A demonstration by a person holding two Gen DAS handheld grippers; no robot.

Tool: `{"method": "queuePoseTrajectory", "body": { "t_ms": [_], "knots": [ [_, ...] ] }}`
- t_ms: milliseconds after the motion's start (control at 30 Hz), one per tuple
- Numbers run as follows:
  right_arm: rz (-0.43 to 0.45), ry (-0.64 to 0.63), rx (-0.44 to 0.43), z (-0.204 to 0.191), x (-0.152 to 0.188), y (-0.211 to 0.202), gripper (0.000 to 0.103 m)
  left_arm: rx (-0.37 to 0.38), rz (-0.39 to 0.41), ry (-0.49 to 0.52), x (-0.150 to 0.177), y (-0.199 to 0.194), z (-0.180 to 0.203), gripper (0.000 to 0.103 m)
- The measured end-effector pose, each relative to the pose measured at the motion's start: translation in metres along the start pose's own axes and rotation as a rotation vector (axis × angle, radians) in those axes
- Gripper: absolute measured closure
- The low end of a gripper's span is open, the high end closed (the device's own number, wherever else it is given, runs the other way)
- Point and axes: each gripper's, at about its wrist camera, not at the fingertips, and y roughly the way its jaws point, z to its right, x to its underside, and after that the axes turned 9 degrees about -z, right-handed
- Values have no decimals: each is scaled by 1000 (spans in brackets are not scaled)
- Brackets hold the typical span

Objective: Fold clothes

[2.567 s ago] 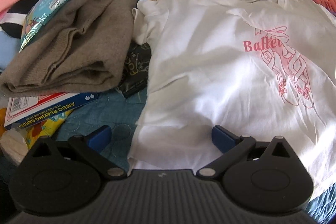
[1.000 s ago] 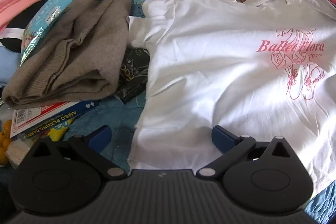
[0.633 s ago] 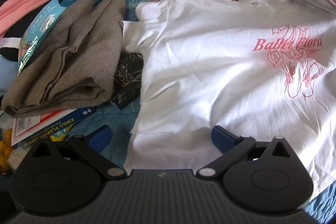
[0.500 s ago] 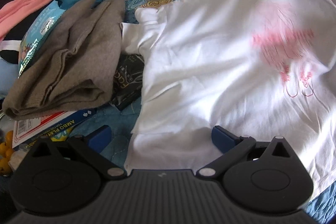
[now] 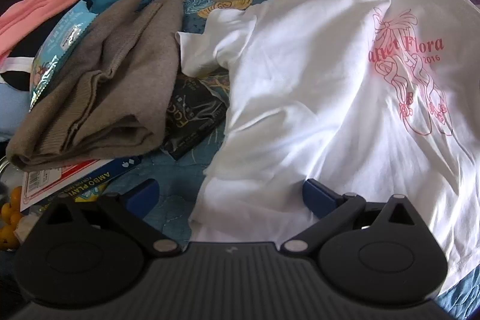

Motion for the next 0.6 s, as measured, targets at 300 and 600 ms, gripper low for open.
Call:
{"method": "queuePoseTrajectory", "body": {
  "t_ms": [300,600],
  "knots": [
    [-253,75,-100,44,194,-84,83,-29,61,33,6,-11,6,0],
    [-245,340,-211,44,260,-64,85,32,167,94,18,-34,15,0]
  ]
}}
